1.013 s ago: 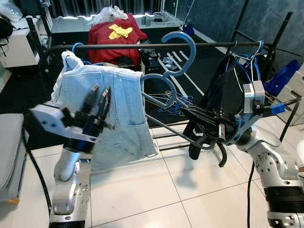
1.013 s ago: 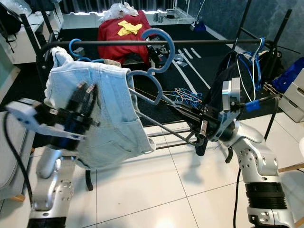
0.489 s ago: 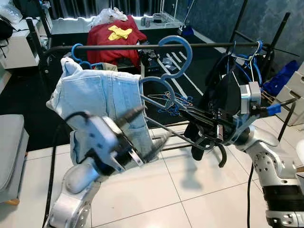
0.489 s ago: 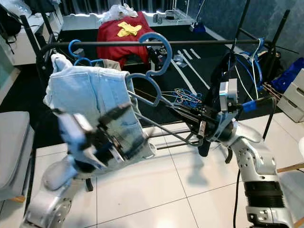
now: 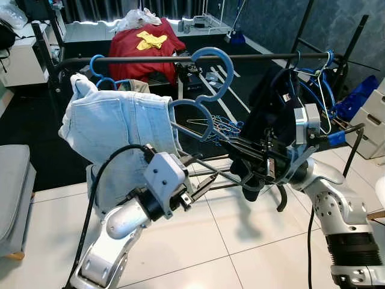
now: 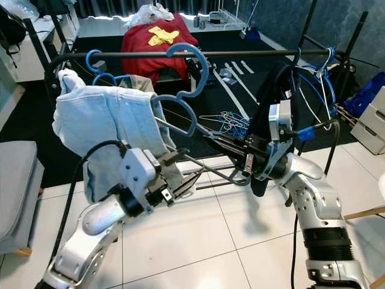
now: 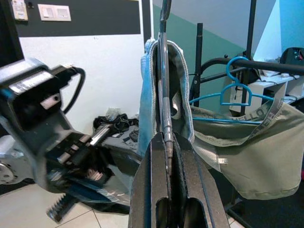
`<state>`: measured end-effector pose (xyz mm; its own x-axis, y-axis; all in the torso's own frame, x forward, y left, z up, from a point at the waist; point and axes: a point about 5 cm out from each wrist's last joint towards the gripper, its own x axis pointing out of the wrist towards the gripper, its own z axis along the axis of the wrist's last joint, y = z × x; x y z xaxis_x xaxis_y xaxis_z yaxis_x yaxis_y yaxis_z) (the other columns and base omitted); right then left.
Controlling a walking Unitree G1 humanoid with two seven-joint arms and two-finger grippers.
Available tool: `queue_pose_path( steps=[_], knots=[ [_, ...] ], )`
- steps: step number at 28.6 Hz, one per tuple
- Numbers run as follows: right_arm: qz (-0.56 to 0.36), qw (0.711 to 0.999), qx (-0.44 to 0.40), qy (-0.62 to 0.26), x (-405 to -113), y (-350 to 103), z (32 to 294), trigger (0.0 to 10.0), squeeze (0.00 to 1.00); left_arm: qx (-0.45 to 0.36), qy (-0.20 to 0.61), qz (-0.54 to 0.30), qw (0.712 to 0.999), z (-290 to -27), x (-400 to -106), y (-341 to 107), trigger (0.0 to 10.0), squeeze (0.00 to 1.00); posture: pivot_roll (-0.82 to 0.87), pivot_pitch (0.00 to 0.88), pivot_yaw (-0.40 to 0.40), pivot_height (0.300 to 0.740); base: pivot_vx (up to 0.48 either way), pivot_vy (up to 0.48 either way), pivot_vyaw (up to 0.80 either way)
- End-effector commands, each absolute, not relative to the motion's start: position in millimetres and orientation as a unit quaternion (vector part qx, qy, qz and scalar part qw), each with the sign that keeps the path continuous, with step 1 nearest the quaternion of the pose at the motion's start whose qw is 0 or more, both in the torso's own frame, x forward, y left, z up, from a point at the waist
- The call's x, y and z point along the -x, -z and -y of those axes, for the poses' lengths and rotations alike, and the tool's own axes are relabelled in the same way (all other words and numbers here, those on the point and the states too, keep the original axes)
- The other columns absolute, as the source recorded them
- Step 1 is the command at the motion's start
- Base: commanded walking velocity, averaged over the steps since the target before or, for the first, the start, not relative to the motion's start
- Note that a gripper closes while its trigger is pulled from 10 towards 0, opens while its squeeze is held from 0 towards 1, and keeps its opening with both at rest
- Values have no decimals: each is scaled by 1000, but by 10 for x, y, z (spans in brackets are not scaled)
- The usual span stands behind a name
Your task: Hang hanger
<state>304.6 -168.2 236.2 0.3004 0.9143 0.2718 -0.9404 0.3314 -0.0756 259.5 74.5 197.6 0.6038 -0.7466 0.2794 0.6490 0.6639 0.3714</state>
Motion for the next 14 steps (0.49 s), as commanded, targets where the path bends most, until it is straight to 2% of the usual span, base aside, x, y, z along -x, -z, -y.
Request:
queue_pose_path(
  steps=[1, 2, 3, 4, 5, 7, 8, 9, 11, 14],
  knots=[
    [160, 794, -38, -586, -3029, -2455, 1641, 0, 0, -131, 364, 206, 899, -748, -2663, -1955, 3373, 0, -183, 77, -29, 740, 0, 0, 0],
    [160, 794, -38, -586, -3029, -2455, 1641, 0, 0, -131, 364, 206, 899, -748, -2663, -1955, 3373, 0, -183, 77, -29, 740, 0, 0, 0],
    [160, 793, -39, -587, -3027, -2451, 1636, 0, 0, -138, 341, 211, 906, -758, -2715, -1985, 7059, 0, -183, 80, -27, 740, 0, 0, 0],
    [160, 793, -39, -587, -3027, -2451, 1636, 0, 0, -138, 341, 211, 906, -758, -2715, -1985, 7059, 0, -183, 80, -27, 740, 0, 0, 0],
    [159, 792, -39, -588, -3026, -2448, 1634, 0, 0, -144, 325, 214, 910, -758, -2750, -2003, 9098, 0, -182, 80, -28, 740, 0, 0, 0],
    [159, 792, -39, -588, -3025, -2446, 1631, 0, 0, -159, 304, 221, 913, -771, -2790, -2032, 9333, 0, -182, 81, -27, 740, 0, 0, 0],
    [158, 792, -40, -589, -3021, -2442, 1627, 0, 0, -172, 267, 229, 920, -818, -2839, -2080, 10000, 0, -184, 84, -26, 740, 0, 0, 0],
    [158, 792, -40, -589, -3021, -2442, 1627, 0, 0, -172, 267, 229, 920, -818, -2839, -2080, 10000, 0, -184, 84, -26, 740, 0, 0, 0],
    [156, 791, -40, -590, -3013, -2435, 1623, 0, 0, -194, 203, 243, 928, -931, -2901, -2165, 10000, 0, -184, 86, -26, 740, 0, 0, 0],
    [154, 792, -40, -590, -3008, -2429, 1628, 0, 0, -207, 155, 255, 932, -1056, -2918, -2239, 10000, 0, -182, 90, -28, 740, 0, 0, 0]
  ],
)
